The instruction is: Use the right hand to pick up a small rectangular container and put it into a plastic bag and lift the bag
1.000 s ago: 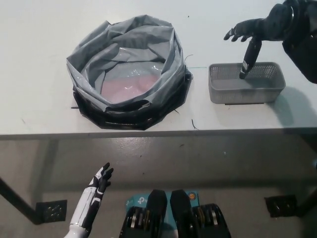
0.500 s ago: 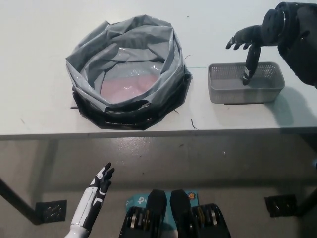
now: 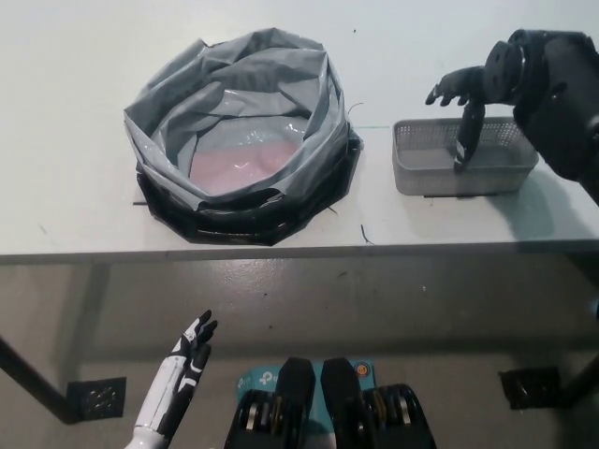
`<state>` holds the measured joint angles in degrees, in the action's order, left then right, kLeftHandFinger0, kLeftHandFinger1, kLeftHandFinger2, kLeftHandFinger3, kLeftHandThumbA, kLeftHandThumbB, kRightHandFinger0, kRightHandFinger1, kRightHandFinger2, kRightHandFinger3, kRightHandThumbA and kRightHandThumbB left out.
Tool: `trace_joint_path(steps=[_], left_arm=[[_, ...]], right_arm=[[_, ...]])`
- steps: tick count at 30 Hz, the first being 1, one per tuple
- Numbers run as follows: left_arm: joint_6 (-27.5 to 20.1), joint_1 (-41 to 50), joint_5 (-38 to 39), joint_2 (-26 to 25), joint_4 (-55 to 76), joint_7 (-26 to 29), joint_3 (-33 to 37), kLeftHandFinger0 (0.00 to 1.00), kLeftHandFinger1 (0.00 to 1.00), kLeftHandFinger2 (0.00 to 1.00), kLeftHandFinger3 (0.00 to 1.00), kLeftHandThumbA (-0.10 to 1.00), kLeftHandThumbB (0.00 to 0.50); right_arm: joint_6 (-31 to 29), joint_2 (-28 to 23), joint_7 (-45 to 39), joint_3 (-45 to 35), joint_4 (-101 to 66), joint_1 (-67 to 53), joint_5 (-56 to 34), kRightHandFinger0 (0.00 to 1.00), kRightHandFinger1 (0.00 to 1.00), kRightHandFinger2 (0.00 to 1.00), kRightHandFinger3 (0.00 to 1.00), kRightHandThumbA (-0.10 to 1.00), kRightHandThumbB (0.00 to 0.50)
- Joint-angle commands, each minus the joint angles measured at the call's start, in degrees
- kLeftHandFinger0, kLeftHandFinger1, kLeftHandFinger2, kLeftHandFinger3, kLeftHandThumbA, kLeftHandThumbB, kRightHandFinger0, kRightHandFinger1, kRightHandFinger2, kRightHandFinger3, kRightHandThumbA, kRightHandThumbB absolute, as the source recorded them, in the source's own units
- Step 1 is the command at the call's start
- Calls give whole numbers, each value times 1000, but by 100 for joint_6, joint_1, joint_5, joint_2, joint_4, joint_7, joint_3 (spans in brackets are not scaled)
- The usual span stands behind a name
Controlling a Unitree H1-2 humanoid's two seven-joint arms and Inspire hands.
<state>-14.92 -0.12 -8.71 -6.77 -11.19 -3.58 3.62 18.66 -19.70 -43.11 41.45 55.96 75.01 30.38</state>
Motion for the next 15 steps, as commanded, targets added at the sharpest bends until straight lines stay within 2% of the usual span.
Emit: trace_joint_path(steps=[1, 2, 3, 4, 6, 8, 11, 12, 15], left_arm=[[-204, 34, -127, -38, 255, 100, 22, 1000, 1000, 1000, 1000, 1000, 319], [-204, 38, -108, -25, 245, 94, 23, 1000, 1000, 1000, 1000, 1000, 321], [-167, 45, -103, -19, 262, 83, 27, 1000, 1000, 1000, 1000, 1000, 328], [-147, 43, -106, -21, 277, 81, 25, 1000, 1000, 1000, 1000, 1000, 328], [-123, 47, -91, -18, 306, 70, 22, 1000, 1000, 1000, 1000, 1000, 344], [-76, 59, -43, -2, 340, 50, 17, 1000, 1000, 1000, 1000, 1000, 362], [-48, 36, -14, 5, 362, 36, 14, 1000, 1000, 1000, 1000, 1000, 358], [-59, 29, -12, 4, 352, 36, 13, 1000, 1000, 1000, 1000, 1000, 344], [-100, 15, -28, -4, 318, 49, 13, 1000, 1000, 1000, 1000, 1000, 344]], right_arm=[[-617, 36, -198, -20, 442, 423, 82, 1000, 1000, 1000, 1000, 1000, 459], [-709, 69, -272, -106, 561, 437, -29, 1000, 1000, 1000, 1000, 1000, 419], [-805, 121, -297, -157, 729, 446, -90, 1000, 1000, 1000, 1000, 1000, 415], [-845, 151, -299, -155, 810, 460, -78, 1000, 1000, 1000, 1000, 1000, 417], [-868, 226, -250, -147, 1018, 482, -29, 1000, 1000, 1000, 1000, 1000, 453], [-855, 262, -144, -123, 1112, 487, 44, 1000, 1000, 1000, 1000, 1000, 459], [-1016, 329, -305, -81, 1393, 564, 70, 1000, 1000, 1000, 1000, 1000, 410], [-1019, 348, -330, -99, 1470, 573, 51, 1000, 1000, 1000, 1000, 1000, 407], [-994, 409, -347, -126, 1708, 595, 38, 1000, 1000, 1000, 1000, 1000, 420]])
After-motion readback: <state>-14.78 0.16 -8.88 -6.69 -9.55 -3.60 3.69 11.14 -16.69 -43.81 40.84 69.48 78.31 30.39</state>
